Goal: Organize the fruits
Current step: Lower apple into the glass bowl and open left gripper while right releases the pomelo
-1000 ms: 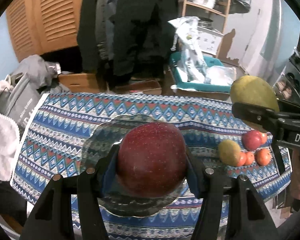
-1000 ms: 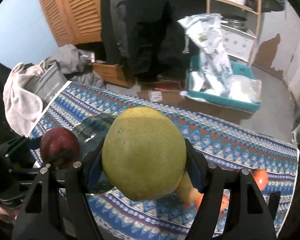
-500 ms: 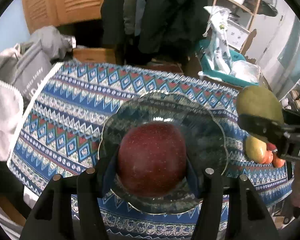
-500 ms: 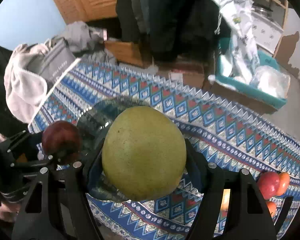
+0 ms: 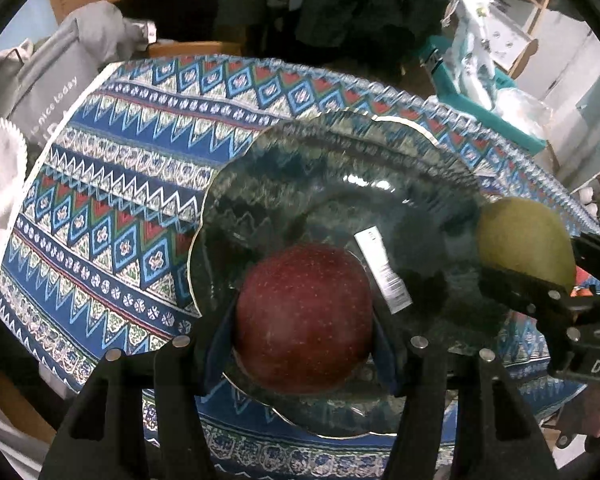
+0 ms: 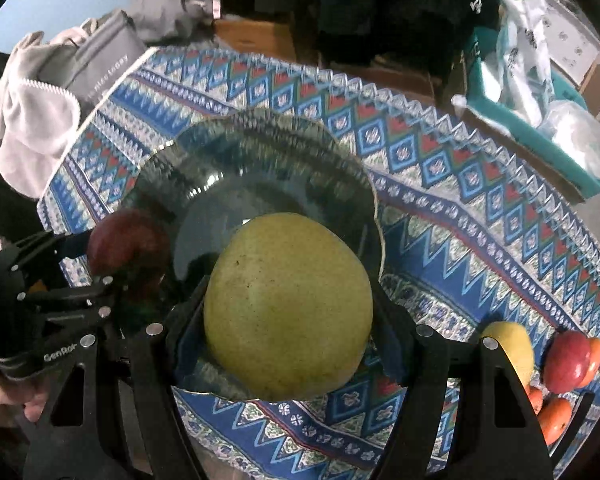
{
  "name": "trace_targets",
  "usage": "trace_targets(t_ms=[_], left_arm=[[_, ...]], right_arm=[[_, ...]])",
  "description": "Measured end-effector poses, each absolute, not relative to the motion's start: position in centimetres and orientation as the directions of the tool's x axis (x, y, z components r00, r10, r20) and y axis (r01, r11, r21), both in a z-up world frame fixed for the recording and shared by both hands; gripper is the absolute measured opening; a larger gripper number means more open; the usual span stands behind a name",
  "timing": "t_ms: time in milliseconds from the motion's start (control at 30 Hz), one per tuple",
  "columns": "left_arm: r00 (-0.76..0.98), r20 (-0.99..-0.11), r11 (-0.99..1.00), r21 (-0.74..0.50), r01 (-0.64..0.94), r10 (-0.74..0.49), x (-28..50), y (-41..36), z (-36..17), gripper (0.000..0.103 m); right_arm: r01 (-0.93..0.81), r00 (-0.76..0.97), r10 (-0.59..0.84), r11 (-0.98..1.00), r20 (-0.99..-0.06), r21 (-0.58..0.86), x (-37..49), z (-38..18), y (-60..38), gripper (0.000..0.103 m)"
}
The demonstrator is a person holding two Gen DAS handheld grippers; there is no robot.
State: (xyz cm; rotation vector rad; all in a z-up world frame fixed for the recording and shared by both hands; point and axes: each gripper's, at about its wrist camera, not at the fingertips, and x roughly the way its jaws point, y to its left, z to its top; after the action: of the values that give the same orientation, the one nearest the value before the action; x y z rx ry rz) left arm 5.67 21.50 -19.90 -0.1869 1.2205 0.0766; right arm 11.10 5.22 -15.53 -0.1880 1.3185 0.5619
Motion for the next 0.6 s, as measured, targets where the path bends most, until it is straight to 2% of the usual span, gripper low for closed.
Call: trace_targets(t_ms=[400, 600], left_arm=[[0.285, -0.957, 0.981, -0.098, -0.169, -0.047, 6.1, 21.3, -22.2, 0.062], [0.314, -0.949, 0.986, -0.067, -0.152, -0.016, 6.4, 20.7, -21.7, 0.063]], right_arm=[[-0.489, 0.086, 0.258, 0.853, -0.962, 0.185, 10.8, -17.7, 5.8, 0.072], [-0.490, 0.063, 0.258, 0.850, -0.964, 0.195, 10.7, -18.4, 6.1, 0.072]])
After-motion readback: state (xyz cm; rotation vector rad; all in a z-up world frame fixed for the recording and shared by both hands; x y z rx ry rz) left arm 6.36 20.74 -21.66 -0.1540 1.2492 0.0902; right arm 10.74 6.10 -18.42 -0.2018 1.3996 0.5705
